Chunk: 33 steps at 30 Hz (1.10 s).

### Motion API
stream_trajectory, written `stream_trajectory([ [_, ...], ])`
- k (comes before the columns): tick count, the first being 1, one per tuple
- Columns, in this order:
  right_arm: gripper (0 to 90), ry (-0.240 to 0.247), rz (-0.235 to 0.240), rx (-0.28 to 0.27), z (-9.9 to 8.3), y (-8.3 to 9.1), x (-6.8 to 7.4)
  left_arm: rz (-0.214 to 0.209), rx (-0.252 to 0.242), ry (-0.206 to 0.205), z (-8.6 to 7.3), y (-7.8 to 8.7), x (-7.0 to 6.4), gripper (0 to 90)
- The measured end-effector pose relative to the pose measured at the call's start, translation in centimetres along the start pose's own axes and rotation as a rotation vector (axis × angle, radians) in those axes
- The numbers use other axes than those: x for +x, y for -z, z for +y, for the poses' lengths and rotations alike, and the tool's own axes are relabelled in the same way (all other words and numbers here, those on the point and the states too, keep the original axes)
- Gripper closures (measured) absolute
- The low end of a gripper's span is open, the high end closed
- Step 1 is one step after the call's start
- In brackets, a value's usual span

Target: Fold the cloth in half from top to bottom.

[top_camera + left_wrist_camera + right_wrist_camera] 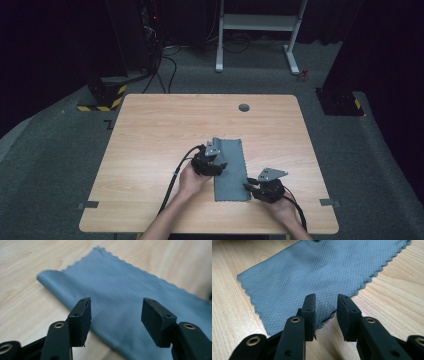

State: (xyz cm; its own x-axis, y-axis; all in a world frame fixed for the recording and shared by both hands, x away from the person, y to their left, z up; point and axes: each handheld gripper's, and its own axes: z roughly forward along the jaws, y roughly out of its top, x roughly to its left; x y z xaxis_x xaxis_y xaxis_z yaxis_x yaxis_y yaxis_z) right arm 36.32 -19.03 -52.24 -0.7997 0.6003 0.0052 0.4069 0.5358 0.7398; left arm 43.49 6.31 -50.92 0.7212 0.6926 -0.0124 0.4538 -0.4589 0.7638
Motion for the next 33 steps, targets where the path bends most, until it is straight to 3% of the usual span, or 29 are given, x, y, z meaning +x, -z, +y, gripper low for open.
stream_trajectory([
  [3,68.6,-0.004,0.001,-0.001,0.0,0.0,0.0,0.013,0.001,0.036,0.7,-1.1,1.0,42.6],
  [8,68.6,-0.003,0.003,0.000,0.0,0.0,0.0,0.101,0.057,0.046,1.3,-2.5,2.4,43.9],
  [9,68.2,-0.002,0.004,0.000,0.0,0.0,0.0,0.114,0.075,0.057,1.3,-2.8,2.8,44.1],
  [10,67.4,-0.002,0.001,-0.001,0.0,0.0,-0.1,0.103,0.062,0.088,1.2,-2.8,3.1,43.4],
  [14,66.9,-0.018,0.000,-0.001,0.1,-0.1,-0.3,0.144,0.065,0.129,1.1,-2.7,4.0,44.1],
  [20,68.4,-0.092,-0.026,-0.011,1.2,-0.7,-1.9,0.187,0.076,0.180,1.1,-2.5,5.0,44.0],
  [30,64.4,-0.220,-0.090,-0.020,4.0,-3.4,-4.6,0.193,0.075,0.180,1.1,-2.5,5.3,46.6],
  [33,63.0,-0.242,-0.103,-0.005,4.9,-4.4,-5.4,0.205,0.089,0.192,1.2,-2.5,5.5,43.1],
])
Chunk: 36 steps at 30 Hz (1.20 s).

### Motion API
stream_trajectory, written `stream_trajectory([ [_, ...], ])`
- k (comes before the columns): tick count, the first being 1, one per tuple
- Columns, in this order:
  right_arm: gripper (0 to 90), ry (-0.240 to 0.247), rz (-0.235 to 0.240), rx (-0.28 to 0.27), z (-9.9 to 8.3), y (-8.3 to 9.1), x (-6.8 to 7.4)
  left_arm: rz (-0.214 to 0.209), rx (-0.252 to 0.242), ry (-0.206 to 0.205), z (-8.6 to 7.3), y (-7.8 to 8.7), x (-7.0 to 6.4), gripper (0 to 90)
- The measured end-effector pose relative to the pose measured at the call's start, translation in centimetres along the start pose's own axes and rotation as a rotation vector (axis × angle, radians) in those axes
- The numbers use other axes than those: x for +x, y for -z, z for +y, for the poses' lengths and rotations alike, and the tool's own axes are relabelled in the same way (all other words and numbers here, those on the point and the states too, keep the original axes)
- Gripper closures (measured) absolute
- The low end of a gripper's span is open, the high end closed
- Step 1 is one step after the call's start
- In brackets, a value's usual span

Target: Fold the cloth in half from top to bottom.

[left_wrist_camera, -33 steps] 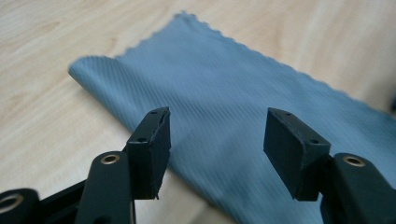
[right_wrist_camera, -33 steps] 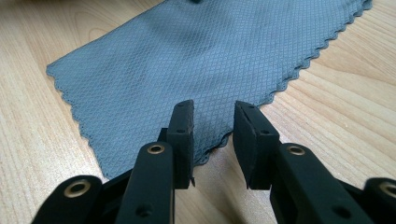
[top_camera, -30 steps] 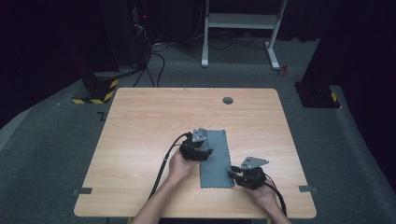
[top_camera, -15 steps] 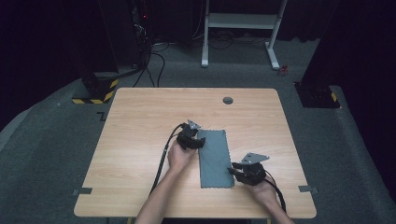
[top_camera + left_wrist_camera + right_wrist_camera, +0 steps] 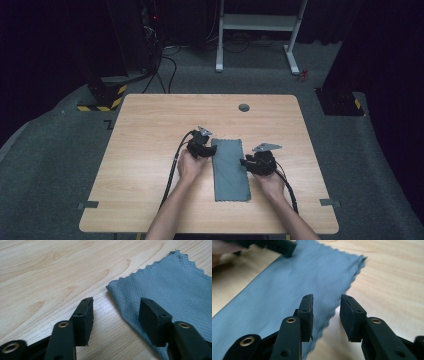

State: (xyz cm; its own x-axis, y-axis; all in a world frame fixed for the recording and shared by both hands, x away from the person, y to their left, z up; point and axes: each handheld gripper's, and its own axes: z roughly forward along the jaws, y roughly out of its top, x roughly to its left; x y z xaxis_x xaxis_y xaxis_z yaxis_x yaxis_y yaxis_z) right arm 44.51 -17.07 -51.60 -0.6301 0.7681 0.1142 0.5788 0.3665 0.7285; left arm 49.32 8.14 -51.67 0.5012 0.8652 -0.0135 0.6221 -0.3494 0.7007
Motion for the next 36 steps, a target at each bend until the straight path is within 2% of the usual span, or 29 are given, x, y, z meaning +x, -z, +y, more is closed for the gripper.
stream_trajectory([
  [2,62.5,-0.013,-0.014,-0.002,0.7,-0.5,-0.3,0.003,0.008,0.008,0.1,0.0,0.1,43.7],
  [4,62.1,-0.050,-0.020,0.006,1.6,-1.1,-0.6,0.005,0.004,0.015,0.1,0.0,0.2,45.8],
  [8,63.1,-0.064,-0.029,0.021,2.2,-1.6,-1.1,0.009,-0.001,0.018,0.1,0.0,0.2,47.1],
  [10,63.5,-0.069,-0.045,0.008,2.4,-1.8,-1.3,0.007,-0.007,0.016,0.1,-0.1,0.3,48.8],
  [15,64.1,-0.095,-0.066,0.020,3.0,-2.6,-2.0,0.011,-0.014,0.021,0.2,-0.2,0.3,51.0],
  [17,64.8,-0.097,-0.082,0.005,3.2,-2.8,-2.1,0.010,-0.016,0.025,0.2,-0.2,0.3,52.2],
  [19,64.8,-0.097,-0.078,0.024,3.4,-3.2,-2.3,0.009,-0.019,0.026,0.2,-0.2,0.3,53.4],
  [23,65.8,-0.106,-0.105,0.010,4.3,-3.8,-2.4,0.010,0.002,0.019,0.5,-0.3,0.1,55.2],
  [25,65.7,-0.121,-0.114,0.030,4.6,-4.2,-2.6,0.007,0.008,0.024,0.7,-0.3,0.1,55.2],
  [29,65.6,-0.129,-0.143,0.023,5.1,-4.6,-2.9,0.011,0.014,0.029,0.9,-0.5,-0.1,54.7],
  [31,66.1,-0.117,-0.149,0.025,5.0,-4.9,-2.9,0.011,0.019,0.012,1.0,-0.6,-0.2,55.1],
  [34,67.9,-0.105,-0.153,0.027,5.1,-5.0,-2.8,0.011,0.014,0.026,1.1,-0.7,-0.1,55.2],
  [36,69.5,-0.088,-0.149,0.049,5.5,-5.2,-2.8,0.011,0.018,0.017,1.2,-0.8,-0.2,57.1],
])
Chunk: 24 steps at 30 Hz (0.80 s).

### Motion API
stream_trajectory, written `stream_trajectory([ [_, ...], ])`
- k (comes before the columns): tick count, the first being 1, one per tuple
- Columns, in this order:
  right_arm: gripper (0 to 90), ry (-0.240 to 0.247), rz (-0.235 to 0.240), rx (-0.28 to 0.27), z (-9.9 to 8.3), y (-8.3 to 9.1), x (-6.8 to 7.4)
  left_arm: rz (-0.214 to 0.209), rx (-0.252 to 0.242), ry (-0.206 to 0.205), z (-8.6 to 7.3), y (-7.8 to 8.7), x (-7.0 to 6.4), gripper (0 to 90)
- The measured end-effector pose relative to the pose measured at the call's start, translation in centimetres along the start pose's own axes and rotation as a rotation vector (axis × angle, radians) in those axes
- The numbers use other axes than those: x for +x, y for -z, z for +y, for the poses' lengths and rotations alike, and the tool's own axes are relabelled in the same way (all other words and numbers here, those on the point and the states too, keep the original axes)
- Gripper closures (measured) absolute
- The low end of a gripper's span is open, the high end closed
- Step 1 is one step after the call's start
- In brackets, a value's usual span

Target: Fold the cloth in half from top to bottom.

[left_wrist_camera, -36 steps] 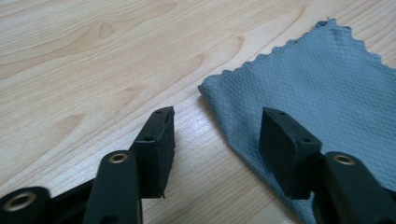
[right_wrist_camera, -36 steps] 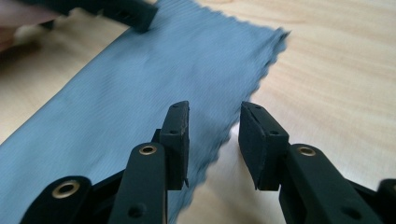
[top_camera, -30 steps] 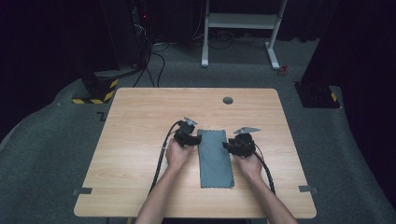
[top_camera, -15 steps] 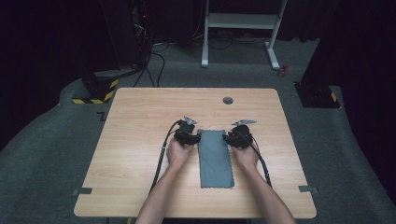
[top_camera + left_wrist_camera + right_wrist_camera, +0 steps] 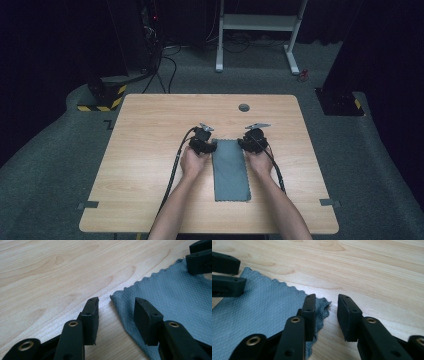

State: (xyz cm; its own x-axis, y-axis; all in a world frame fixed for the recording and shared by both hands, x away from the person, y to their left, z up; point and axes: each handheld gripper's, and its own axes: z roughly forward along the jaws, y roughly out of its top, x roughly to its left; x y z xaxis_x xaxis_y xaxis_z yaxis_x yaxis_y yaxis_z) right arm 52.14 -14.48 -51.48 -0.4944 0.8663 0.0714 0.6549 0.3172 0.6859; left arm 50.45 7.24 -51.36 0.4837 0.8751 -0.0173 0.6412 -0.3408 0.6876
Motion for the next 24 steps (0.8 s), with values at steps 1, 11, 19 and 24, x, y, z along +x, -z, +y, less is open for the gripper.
stream_trajectory([
  [1,71.2,0.012,-0.002,0.007,0.2,-0.1,0.1,-0.002,0.003,-0.003,0.1,0.0,-0.1,58.6],
  [11,88.6,0.058,0.043,0.018,0.4,-0.4,0.4,-0.054,0.022,-0.021,0.6,-0.2,-0.6,87.0],
  [19,89.7,0.068,0.063,0.021,0.4,0.3,0.2,-0.068,0.023,-0.025,0.8,-0.1,-0.3,88.9],
  [24,89.8,0.068,0.068,-0.020,0.9,1.2,0.1,-0.084,-0.012,-0.017,1.2,0.5,0.0,89.0],
])
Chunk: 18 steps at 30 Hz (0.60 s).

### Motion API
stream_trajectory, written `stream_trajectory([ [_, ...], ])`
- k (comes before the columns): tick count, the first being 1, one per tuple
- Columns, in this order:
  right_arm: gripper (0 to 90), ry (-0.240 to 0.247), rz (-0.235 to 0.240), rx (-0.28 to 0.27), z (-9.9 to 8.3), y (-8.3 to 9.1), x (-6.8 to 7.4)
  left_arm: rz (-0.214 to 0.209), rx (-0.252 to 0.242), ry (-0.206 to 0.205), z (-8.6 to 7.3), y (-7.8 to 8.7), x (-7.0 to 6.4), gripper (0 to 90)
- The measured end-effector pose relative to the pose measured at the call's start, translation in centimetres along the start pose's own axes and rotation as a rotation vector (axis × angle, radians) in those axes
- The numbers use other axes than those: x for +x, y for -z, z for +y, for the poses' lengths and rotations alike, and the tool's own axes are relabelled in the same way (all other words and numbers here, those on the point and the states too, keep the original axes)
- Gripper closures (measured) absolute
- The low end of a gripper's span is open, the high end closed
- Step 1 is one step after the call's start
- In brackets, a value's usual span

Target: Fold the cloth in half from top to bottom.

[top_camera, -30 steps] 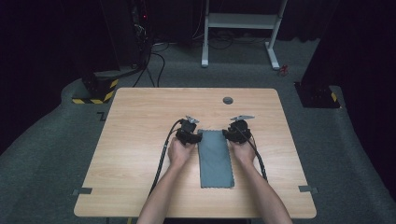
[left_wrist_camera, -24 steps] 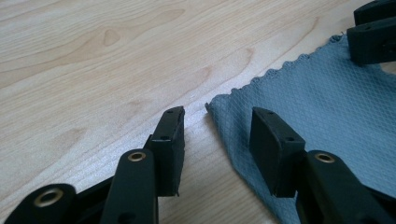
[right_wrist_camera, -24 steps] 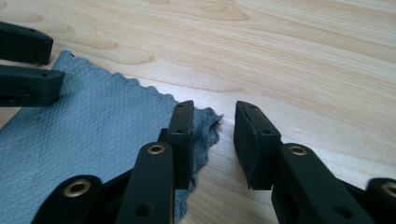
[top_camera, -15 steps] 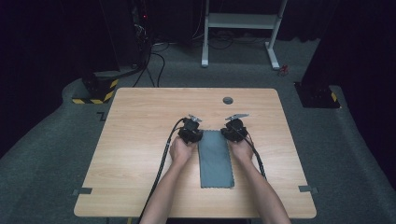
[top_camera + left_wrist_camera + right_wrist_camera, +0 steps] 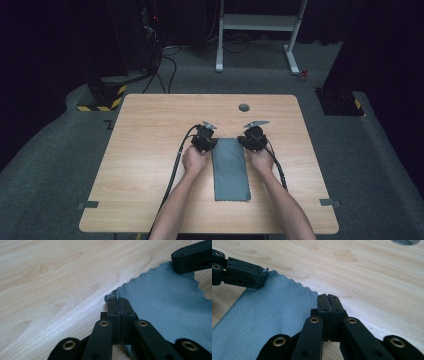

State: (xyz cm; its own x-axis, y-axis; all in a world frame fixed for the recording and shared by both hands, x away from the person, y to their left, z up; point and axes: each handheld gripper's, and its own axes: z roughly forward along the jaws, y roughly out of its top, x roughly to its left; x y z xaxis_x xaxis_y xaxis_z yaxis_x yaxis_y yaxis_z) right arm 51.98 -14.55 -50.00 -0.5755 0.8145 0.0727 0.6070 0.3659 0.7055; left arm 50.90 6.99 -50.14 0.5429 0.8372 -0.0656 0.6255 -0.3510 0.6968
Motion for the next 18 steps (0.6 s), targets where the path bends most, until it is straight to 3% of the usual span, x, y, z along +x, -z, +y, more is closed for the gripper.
stream_trajectory([
  [5,89.9,0.000,-0.001,-0.035,0.6,0.6,-0.1,0.008,-0.011,-0.012,0.9,0.4,0.2,89.0],
  [7,89.9,0.006,-0.003,-0.012,1.2,0.8,-0.2,0.024,-0.020,-0.041,1.5,0.7,0.1,89.0],
  [9,89.9,0.005,-0.005,-0.039,1.7,1.3,-0.2,0.027,-0.018,-0.046,2.3,1.0,0.0,89.0],
  [11,90.0,0.016,-0.013,-0.018,2.0,1.5,-0.2,0.033,-0.026,-0.053,2.7,1.2,-0.1,89.0],
  [18,89.9,0.025,-0.005,-0.034,1.6,2.1,-0.3,0.005,-0.030,-0.053,1.9,1.2,-0.4,89.0],
])
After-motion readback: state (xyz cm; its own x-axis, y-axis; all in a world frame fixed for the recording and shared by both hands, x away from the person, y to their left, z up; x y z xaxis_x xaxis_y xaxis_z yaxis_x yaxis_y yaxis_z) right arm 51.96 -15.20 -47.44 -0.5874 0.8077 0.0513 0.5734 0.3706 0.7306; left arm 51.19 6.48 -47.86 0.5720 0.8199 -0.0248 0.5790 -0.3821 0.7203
